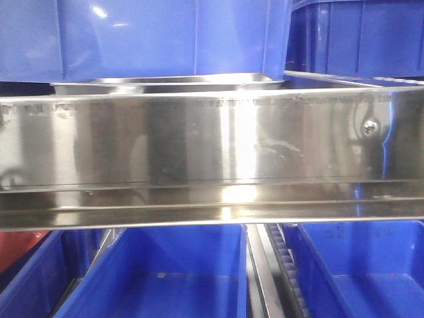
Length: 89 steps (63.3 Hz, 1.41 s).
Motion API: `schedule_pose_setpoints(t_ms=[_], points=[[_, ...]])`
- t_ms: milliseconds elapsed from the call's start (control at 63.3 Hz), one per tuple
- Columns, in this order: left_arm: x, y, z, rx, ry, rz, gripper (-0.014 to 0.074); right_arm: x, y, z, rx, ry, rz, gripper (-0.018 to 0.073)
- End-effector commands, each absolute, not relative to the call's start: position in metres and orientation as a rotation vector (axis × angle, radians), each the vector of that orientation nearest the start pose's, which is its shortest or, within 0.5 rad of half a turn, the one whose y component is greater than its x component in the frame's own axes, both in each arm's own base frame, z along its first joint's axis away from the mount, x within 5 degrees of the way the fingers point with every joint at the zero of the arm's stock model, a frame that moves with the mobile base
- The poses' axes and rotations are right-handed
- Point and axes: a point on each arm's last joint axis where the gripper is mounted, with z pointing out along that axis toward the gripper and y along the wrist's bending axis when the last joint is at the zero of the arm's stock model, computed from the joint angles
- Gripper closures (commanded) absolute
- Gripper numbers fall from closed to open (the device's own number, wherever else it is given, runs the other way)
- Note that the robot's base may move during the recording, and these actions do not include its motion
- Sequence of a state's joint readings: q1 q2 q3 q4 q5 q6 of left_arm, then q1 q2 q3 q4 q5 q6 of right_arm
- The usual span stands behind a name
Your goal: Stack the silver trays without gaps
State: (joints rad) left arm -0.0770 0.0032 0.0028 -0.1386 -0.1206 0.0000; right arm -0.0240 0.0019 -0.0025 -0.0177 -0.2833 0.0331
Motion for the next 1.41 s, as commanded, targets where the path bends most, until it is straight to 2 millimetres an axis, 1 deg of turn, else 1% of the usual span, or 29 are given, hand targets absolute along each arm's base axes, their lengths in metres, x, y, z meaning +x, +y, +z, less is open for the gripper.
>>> schedule_pose_setpoints(t_ms=[0,95,142,205,269,348,427,474,854,901,996,1091,1170,1233,1264,1280,1343,1391], points=[[0.054,-0.002,0.227,-0.094,1.335,-0.209,0.0592,0.048,-0.001,0.250,0.052,1.192,0.037,0.0637],[0.052,-0.003,0.236,-0.145,1.363,-0.284,0.0592,0.045,-0.001,0.262,0.142,1.337,0.134,0.0637],[0.050,-0.004,0.242,-0.142,1.397,-0.304,0.0592,0.041,-0.001,0.270,0.195,1.370,0.196,0.0637],[0.048,-0.006,0.245,-0.130,1.458,-0.320,0.0592,0.037,0.001,0.278,0.248,1.417,0.275,0.0637],[0.046,-0.008,0.251,-0.148,1.480,-0.367,0.0592,0.032,0.002,0.286,0.265,1.432,0.314,0.0637],[0.043,-0.010,0.259,-0.204,1.464,-0.469,0.0592,0.027,0.005,0.295,0.293,1.441,0.393,0.0637],[0.042,-0.011,0.264,-0.257,1.442,-0.558,0.0592,0.024,0.006,0.303,0.290,1.424,0.403,0.0637],[0.041,-0.011,0.265,-0.261,1.436,-0.563,0.0592,0.022,0.006,0.306,0.288,1.412,0.403,0.0637],[0.041,-0.012,0.263,-0.258,1.455,-0.568,0.0592,0.022,0.006,0.306,0.290,1.411,0.411,0.0637],[0.041,-0.013,0.263,-0.248,1.479,-0.572,0.0594,0.022,0.006,0.306,0.290,1.412,0.411,0.0637],[0.034,-0.018,0.268,-0.179,1.581,-0.572,0.0594,0.022,0.007,0.306,0.307,1.408,0.452,0.0637],[0.025,-0.018,0.282,-0.073,1.664,-0.453,0.0594,0.021,0.006,0.310,0.305,1.370,0.450,0.0637],[0.022,-0.015,0.302,-0.018,1.716,-0.347,0.0594,0.020,0.007,0.310,0.296,1.395,0.444,0.0638],[0.023,-0.014,0.318,0.002,1.771,-0.319,0.0594,0.018,0.011,0.304,0.276,1.532,0.434,0.0638],[0.025,-0.015,0.327,0.008,1.811,-0.323,0.0594,0.021,0.012,0.302,0.263,1.626,0.421,0.0638],[0.026,-0.016,0.330,0.011,1.828,-0.331,0.0594,0.024,0.013,0.298,0.245,1.700,0.408,0.0638],[0.029,-0.023,0.348,0.080,1.875,-0.376,0.0594,0.029,0.018,0.296,0.155,1.858,0.381,0.0638],[0.034,-0.027,0.357,0.133,1.884,-0.408,0.0594,0.034,0.020,0.299,0.106,1.895,0.378,0.0638]])
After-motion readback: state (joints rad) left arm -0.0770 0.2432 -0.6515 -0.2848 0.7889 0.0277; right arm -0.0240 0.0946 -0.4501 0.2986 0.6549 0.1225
